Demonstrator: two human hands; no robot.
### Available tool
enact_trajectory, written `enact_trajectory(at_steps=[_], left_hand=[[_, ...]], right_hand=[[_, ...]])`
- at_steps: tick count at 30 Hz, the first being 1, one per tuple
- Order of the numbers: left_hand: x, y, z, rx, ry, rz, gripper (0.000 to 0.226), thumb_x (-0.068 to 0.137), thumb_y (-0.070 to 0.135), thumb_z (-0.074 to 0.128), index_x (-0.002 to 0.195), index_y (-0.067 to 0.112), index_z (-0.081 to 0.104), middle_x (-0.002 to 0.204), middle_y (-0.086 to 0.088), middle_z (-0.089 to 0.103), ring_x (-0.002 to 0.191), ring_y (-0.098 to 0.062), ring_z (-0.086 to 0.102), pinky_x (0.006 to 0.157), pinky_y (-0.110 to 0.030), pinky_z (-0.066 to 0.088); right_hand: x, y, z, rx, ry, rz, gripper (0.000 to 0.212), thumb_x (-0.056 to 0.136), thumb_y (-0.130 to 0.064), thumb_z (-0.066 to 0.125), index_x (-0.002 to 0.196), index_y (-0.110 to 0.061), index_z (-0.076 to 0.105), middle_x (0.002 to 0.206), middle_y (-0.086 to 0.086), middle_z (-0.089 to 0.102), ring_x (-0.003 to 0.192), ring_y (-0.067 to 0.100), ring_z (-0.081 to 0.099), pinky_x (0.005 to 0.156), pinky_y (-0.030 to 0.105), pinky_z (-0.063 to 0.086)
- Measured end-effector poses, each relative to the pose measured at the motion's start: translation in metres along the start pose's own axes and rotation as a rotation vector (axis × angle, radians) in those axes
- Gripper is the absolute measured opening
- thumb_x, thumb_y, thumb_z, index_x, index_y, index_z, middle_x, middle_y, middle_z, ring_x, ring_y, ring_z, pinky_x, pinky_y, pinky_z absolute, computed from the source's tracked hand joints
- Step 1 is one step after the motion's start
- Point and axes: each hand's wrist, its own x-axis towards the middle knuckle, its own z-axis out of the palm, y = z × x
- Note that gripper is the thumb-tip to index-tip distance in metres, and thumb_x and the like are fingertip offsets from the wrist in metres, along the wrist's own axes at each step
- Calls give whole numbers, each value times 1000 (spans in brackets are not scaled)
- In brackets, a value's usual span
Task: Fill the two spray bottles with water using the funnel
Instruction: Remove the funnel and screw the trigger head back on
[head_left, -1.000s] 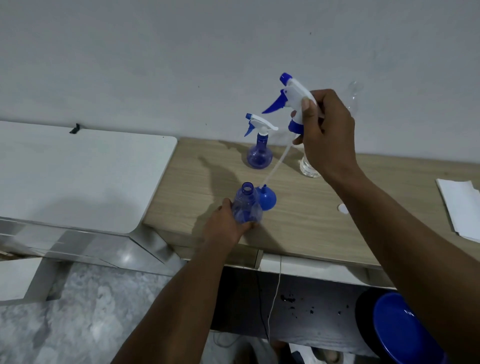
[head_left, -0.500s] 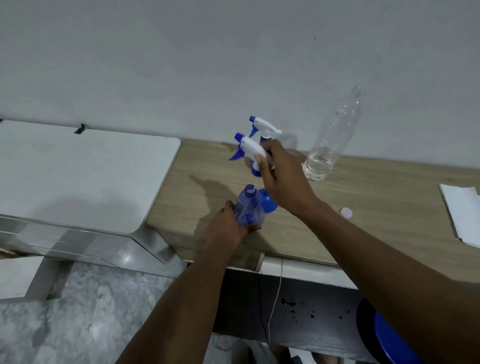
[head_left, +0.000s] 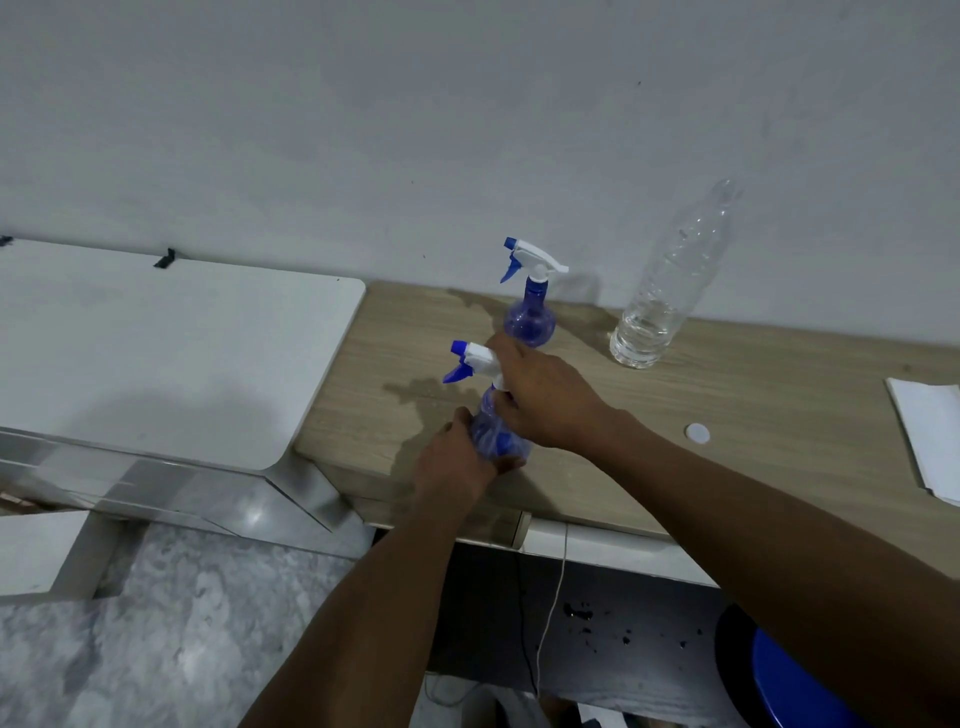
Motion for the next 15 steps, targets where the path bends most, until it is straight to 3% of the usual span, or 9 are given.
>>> enact_trajectory(at_steps=[4, 9, 13, 15], left_hand=[[0, 0, 2, -1, 8, 4, 83, 65, 66, 79, 128, 24, 46, 118, -2, 64, 106, -22, 63, 93, -44, 52], [1, -4, 3, -44, 19, 15, 81, 64, 64, 81, 126, 25, 47, 118, -1, 64, 105, -22, 62, 93, -44, 52], [1, -2, 6, -12, 6, -3, 90, 64, 65, 81, 135, 25, 43, 124, 0, 61, 112, -21, 60, 97, -41, 50], [2, -3, 5, -72, -5, -12, 86, 63, 64, 82, 132, 29, 44, 119, 6, 61, 108, -18, 60, 93, -37, 49]], right_hand=[[3, 0, 10, -68, 105, 47, 46, 93, -37, 63, 125, -10, 45, 112, 10, 61, 79, 24, 59, 62, 32, 41], [2, 1, 15, 62, 168, 8, 41, 86, -23, 67, 119, -8, 48, 100, 10, 59, 77, 26, 59, 68, 44, 53], [2, 2, 22, -49, 239, 77, 50, 82, -40, 74, 114, -9, 51, 99, 9, 64, 80, 26, 60, 72, 39, 48], [1, 1, 24, -48, 259, 59, 49, 79, -35, 74, 113, -9, 51, 99, 9, 60, 82, 25, 55, 72, 39, 46]])
